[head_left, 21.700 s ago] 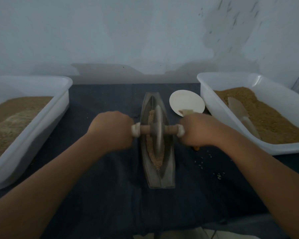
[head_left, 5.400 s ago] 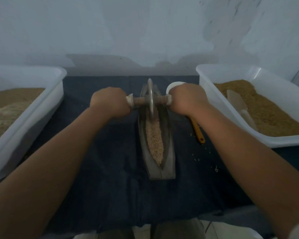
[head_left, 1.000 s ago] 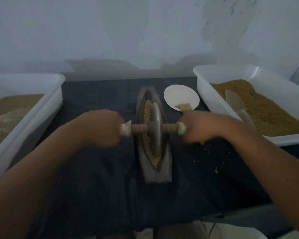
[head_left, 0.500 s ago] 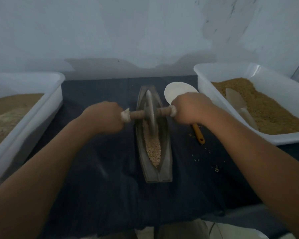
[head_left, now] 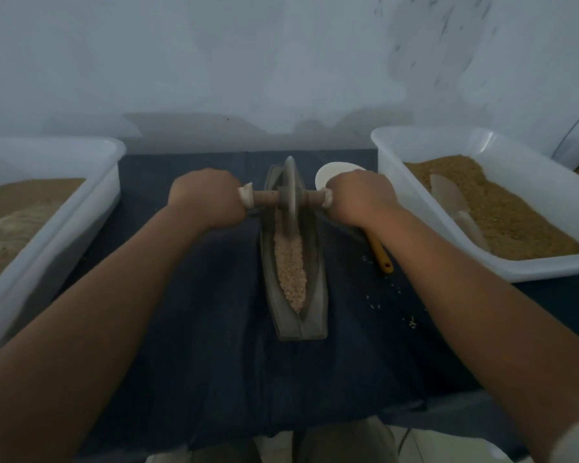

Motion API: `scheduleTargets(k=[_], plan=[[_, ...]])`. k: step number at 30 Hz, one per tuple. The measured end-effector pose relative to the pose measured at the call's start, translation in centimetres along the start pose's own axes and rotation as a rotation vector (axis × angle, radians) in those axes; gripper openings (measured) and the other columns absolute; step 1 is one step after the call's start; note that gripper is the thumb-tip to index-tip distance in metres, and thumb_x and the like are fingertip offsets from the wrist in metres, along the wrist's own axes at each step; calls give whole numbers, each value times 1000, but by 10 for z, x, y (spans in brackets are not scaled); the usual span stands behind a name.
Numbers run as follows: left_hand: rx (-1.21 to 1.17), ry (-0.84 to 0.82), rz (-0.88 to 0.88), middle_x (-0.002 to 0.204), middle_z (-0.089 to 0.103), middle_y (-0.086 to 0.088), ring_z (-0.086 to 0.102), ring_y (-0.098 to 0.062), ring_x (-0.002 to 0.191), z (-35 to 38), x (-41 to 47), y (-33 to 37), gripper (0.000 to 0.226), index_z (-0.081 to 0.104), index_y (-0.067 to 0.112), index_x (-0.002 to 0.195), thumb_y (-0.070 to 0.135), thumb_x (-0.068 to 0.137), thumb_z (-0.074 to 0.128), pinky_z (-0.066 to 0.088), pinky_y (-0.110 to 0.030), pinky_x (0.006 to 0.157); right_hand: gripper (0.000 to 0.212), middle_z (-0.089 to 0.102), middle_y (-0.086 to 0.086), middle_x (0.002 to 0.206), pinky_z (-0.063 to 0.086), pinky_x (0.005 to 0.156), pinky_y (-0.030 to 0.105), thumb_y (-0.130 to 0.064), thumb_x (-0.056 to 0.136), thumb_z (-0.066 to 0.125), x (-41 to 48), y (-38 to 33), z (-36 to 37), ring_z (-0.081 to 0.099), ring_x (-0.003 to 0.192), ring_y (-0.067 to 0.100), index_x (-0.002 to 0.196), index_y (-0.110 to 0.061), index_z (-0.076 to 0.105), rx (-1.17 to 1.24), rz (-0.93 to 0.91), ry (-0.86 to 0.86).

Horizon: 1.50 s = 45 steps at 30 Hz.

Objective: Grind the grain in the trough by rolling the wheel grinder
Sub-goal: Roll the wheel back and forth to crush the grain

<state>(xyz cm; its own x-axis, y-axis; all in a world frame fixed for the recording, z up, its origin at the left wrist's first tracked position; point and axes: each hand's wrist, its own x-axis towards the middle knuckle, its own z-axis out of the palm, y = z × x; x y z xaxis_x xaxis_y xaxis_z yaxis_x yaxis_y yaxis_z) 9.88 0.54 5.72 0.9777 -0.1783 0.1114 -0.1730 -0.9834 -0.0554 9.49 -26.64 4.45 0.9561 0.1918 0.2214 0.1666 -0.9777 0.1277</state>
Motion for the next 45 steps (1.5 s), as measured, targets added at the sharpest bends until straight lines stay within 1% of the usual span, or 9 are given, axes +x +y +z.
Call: scheduleTargets(k=[4,8,15,18,23,27,36,41,45], plan=[[-24,-223,185,74,62,5,60,-17,66,-11,-42,-6,18,60,22,73,37,80,66,52,-31,64,20,65,-5,70,55,68,37,-40,83,55,-37,4,-15,65,74,16,70,-27,65,140,-83,-374],[-93,-373,303,54,57,11,54,-1,48,-9,-94,-20,18,56,24,63,41,64,62,31,-11,40,28,66,-12,61,46,47,28,-56,57,49,-85,4,-44,63,52,8,72,-39,65,260,-197,-598],[-61,1,21,68,60,5,61,-20,63,14,-29,-8,25,58,22,67,45,79,61,53,-33,62,30,56,-7,62,32,52,27,-47,83,55,-15,-3,-8,56,60,14,62,-27,59,-2,-66,-73],[-61,25,-24,78,64,2,61,-24,69,17,-10,-5,25,62,22,75,46,83,59,53,-35,65,30,56,-6,62,42,54,29,-48,81,50,2,-8,-9,55,58,18,62,-26,59,-57,-38,22],[-131,-264,198,70,65,5,61,-13,63,7,-64,-18,20,61,22,70,42,74,62,48,-29,57,18,65,-3,66,45,54,29,-36,82,62,-47,-6,-36,64,63,13,67,-26,65,110,-147,-432],[-98,-124,307,53,51,10,46,-2,48,5,-108,-25,27,52,26,61,53,63,49,32,-23,45,9,65,-16,58,39,44,24,-48,72,59,-87,-5,-49,58,46,0,69,-42,65,243,-189,-625],[-90,-26,23,83,64,-2,69,-34,85,9,-7,-5,30,51,20,68,44,83,62,53,-36,71,31,59,-3,71,52,64,35,-49,86,56,-8,-16,-22,61,69,23,68,-25,61,-12,-10,-15],[-99,-236,242,63,58,7,66,-18,66,7,-65,-20,28,55,22,64,50,69,57,48,-28,57,20,62,-3,64,39,50,27,-38,81,60,-67,-14,-39,60,60,12,65,-26,61,106,-132,-364],[-83,-113,310,51,51,10,45,-1,46,10,-101,-24,33,54,27,61,58,61,43,35,-22,45,21,65,-21,63,40,44,26,-48,71,56,-90,-11,-48,59,48,5,69,-30,66,195,-158,-563]])
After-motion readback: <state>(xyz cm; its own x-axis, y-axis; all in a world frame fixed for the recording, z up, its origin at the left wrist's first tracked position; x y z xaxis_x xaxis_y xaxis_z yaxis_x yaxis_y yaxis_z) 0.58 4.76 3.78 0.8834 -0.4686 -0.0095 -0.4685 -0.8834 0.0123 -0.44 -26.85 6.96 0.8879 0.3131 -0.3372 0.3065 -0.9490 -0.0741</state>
